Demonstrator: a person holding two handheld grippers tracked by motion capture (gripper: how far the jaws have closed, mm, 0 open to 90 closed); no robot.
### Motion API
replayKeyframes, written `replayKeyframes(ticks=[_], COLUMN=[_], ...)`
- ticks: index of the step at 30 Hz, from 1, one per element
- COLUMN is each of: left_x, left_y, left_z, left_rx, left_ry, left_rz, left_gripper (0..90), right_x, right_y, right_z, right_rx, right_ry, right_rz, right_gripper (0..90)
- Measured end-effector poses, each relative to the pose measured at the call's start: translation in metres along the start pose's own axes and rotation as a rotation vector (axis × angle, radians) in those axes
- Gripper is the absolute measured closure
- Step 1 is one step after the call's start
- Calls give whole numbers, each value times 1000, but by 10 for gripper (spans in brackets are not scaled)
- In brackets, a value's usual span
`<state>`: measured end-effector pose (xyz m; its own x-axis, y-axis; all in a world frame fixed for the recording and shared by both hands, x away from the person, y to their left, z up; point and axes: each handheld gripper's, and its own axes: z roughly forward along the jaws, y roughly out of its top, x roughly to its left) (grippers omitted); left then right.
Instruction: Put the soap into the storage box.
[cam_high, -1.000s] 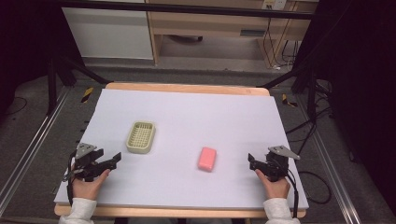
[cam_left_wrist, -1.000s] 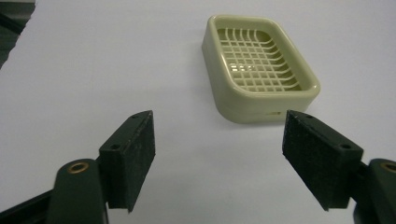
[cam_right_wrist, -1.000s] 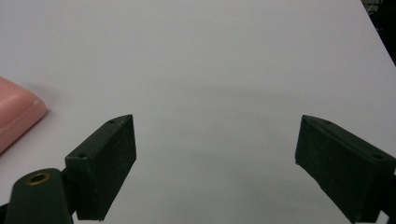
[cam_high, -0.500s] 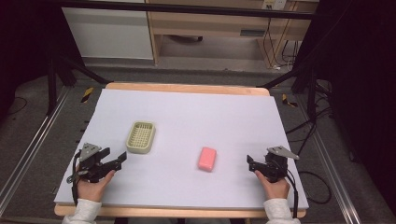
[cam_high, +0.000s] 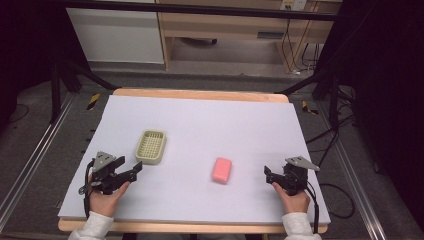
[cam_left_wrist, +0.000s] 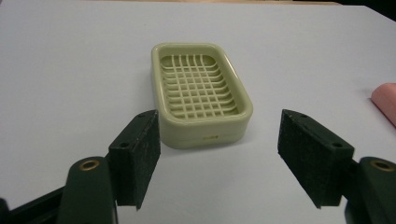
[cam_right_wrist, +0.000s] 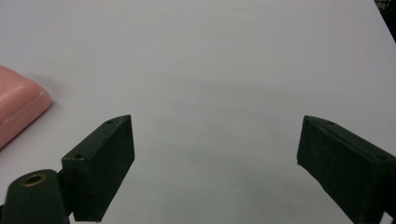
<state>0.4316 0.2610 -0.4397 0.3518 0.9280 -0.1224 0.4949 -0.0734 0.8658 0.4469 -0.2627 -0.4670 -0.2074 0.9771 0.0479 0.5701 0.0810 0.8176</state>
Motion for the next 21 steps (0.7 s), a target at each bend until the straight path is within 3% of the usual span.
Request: replayKeyframes(ticks=[21], left_x=[-21], left_y=[22], left_z=[8], left_rx=[-8], left_ry=[-50], left_rz=[35], left_gripper=[290], right_x=[-2], right_y=[0], right_z=[-2], right_rx=[-6], right_ry=[-5], right_rz=[15], right_gripper=[115])
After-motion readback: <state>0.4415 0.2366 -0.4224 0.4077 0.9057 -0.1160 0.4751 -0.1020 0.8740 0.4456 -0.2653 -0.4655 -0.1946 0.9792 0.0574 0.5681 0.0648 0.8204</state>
